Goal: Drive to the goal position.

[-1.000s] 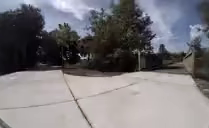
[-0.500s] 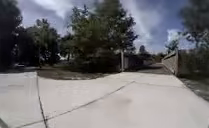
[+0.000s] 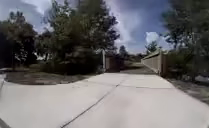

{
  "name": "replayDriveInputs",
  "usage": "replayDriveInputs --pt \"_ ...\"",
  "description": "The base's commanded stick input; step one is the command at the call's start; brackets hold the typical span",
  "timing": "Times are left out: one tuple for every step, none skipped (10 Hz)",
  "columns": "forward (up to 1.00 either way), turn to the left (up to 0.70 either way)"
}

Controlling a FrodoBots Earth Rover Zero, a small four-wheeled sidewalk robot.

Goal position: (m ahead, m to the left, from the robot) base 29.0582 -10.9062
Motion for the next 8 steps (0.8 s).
replayDriveInputs --pt "0.85 -0.34" --pt "0.85 -0.34" --pt "0.85 -0.34" --pt "0.85 -0.13" --pt "0.85 0.00" --pt "0.85 0.00" --pt "0.85 0.00" --pt "0.85 0.00"
